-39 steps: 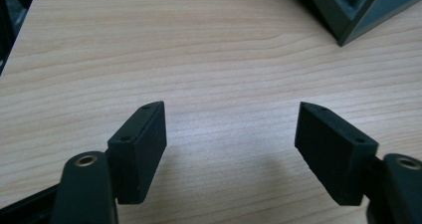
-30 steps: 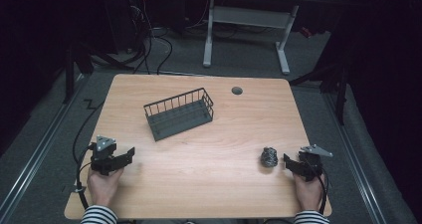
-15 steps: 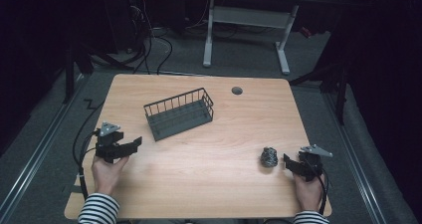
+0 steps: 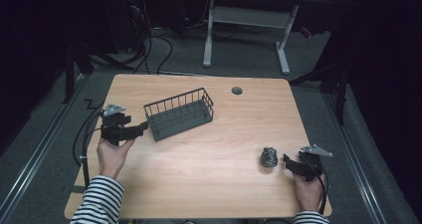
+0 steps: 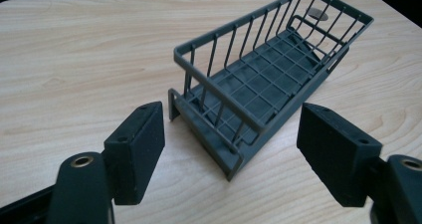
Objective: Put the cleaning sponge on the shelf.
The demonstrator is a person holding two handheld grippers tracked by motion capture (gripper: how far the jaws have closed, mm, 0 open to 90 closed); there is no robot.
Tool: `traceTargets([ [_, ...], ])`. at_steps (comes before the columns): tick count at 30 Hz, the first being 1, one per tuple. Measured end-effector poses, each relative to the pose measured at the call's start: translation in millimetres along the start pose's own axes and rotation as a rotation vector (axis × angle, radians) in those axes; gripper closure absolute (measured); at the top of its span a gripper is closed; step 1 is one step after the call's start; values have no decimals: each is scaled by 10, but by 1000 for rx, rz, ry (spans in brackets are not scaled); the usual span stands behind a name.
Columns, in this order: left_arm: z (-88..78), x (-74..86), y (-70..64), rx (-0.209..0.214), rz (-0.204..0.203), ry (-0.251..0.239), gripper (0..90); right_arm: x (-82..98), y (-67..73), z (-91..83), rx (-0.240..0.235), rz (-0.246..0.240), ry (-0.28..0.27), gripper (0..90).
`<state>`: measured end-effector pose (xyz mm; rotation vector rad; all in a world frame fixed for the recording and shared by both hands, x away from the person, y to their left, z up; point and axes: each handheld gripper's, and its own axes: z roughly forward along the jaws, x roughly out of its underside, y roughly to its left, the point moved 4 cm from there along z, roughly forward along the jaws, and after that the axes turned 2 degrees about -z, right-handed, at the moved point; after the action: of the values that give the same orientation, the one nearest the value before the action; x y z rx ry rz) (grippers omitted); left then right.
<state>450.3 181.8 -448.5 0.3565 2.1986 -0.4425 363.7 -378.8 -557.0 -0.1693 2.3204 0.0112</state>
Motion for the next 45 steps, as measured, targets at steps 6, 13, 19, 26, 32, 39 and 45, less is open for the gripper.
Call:
traceTargets([
  [6,84,-109,8,-13,1,23,265,0,0,0,0,0,0,348],
  [13,270,-190,40,-39,-9,59,265,0,0,0,0,0,0,348],
  [19,454,-152,64,-58,-12,97,275,0,0,0,0,0,0,348],
  [26,592,-103,37,-59,-3,126,316,0,0,0,0,-2,0,348],
  [32,652,-73,10,-56,11,140,379,1,1,-1,1,-1,0,349],
  [39,673,-60,-21,-48,27,145,464,1,1,-1,0,-1,0,348],
  [45,683,-27,-39,-42,30,159,529,1,1,-1,0,-1,0,348],
])
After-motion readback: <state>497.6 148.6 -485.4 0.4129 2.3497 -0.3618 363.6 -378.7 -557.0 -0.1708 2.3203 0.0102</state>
